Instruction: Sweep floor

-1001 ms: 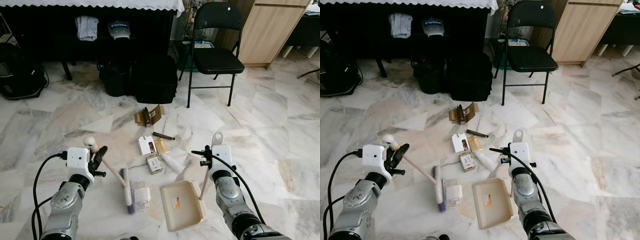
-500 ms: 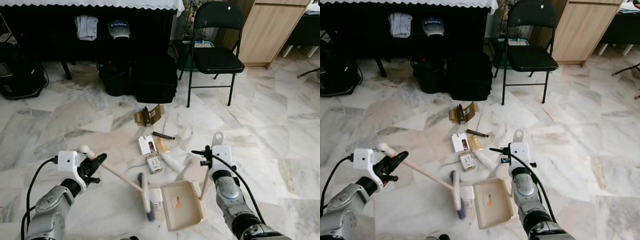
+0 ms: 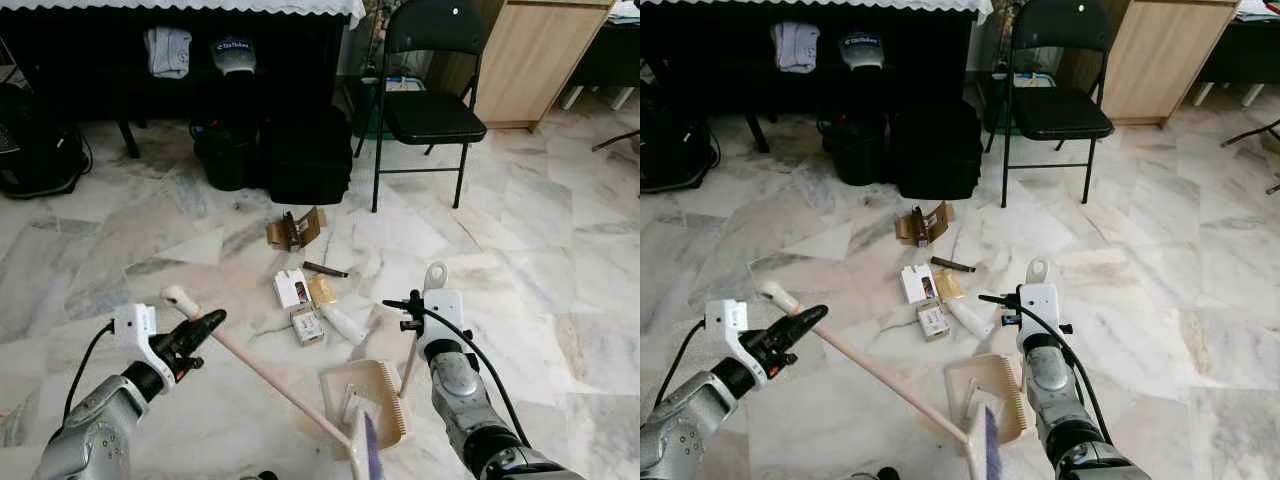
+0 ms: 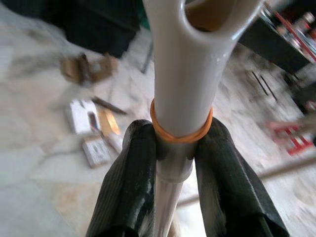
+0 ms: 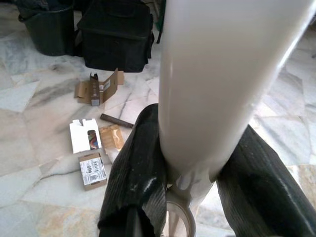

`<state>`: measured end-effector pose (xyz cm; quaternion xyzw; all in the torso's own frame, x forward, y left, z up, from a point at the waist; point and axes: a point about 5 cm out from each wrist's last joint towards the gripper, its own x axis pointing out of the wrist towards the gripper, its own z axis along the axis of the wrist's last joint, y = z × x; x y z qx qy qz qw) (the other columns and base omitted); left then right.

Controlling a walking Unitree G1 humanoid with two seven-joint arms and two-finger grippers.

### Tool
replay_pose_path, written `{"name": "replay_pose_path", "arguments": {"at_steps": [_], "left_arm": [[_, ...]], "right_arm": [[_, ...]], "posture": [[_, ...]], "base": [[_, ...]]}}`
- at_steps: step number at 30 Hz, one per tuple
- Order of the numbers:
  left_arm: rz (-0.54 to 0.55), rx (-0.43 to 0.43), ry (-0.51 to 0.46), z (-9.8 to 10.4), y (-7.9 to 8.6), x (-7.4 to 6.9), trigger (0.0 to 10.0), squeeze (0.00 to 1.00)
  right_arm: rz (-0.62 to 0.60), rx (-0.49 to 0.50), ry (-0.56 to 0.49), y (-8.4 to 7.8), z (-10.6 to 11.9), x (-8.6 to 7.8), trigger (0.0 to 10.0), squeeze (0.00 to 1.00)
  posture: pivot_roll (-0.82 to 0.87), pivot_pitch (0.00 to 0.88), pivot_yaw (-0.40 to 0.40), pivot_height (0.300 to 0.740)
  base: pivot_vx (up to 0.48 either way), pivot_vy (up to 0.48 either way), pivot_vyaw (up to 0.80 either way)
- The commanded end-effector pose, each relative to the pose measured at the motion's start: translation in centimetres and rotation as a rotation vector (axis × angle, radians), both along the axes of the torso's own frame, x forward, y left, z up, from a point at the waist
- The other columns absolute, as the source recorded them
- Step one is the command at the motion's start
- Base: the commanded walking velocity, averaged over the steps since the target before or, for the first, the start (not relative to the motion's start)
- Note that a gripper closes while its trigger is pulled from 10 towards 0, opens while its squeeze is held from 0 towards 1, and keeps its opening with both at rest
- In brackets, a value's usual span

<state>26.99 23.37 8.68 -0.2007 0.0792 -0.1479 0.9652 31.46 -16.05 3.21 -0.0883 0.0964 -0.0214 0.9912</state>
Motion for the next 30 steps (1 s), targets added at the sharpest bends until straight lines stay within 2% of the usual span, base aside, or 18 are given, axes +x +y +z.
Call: {"name": "replay_pose_path", "arguments": {"at_steps": [1, 5, 6, 9, 14, 15, 19, 25, 30], "left_arm": [[0.13, 0.032, -0.096, 1.8, 1.3, 0.8, 10.0, 0.0], [0.306, 0.036, -0.181, 3.0, 2.8, 1.4, 10.0, 0.0], [0.325, 0.028, -0.191, 3.2, 3.0, 1.5, 10.0, 0.0], [0.38, 0.075, -0.212, 3.6, 3.2, 1.6, 10.0, 0.0], [0.53, 0.13, -0.238, 3.5, 3.5, 1.9, 10.0, 0.0], [0.53, 0.13, -0.238, 3.5, 3.5, 1.9, 10.0, 0.0], [0.569, 0.184, -0.236, 3.0, 3.0, 2.1, 10.0, 0.0], [0.541, 0.232, -0.23, 2.1, 1.5, 2.3, 10.0, 0.0], [0.543, 0.252, -0.23, 1.8, 1.0, 2.3, 10.0, 0.0]], "right_arm": [[-0.015, -0.006, 0.078, -0.3, -1.4, -1.0, 10.0, 0.0], [-0.008, 0.013, 0.062, -0.1, -1.3, -0.9, 10.0, 0.0], [-0.003, 0.018, 0.056, -0.1, -1.2, -0.9, 10.0, 0.0], [0.01, 0.036, 0.039, 0.2, -1.1, -0.8, 10.0, 0.0], [0.016, 0.104, -0.016, 0.7, -0.4, -0.6, 10.0, 0.0], [0.016, 0.104, -0.016, 0.7, -0.4, -0.6, 10.0, 0.0], [0.017, 0.208, -0.072, 1.1, 0.3, -0.2, 10.0, 0.0], [-0.028, 0.271, -0.059, 0.7, 0.3, -0.1, 10.0, 0.0], [-0.044, 0.318, -0.057, 0.5, 0.2, -0.1, 10.0, 0.0]], "posture": [[0.13, 0.12, -0.078, 0.74], [0.14, 0.119, -0.077, 0.74], [0.14, 0.119, -0.077, 0.74], [0.14, 0.117, -0.077, 0.74], [0.13, 0.111, -0.076, 0.74], [0.13, 0.111, -0.076, 0.74], [0.13, 0.108, -0.075, 0.74], [0.13, 0.106, -0.075, 0.74], [0.13, 0.106, -0.077, 0.74]], "base": [[0.0, 0.0, 0.0], [0.0, 0.0, 0.0], [0.0, 0.0, 0.0], [0.0, 0.0, 0.0], [0.0, 0.0, 0.0], [0.0, 0.0, 0.0], [0.0, 0.0, 0.0], [0.0, 0.0, 0.0], [0.0, 0.0, 0.0]]}}
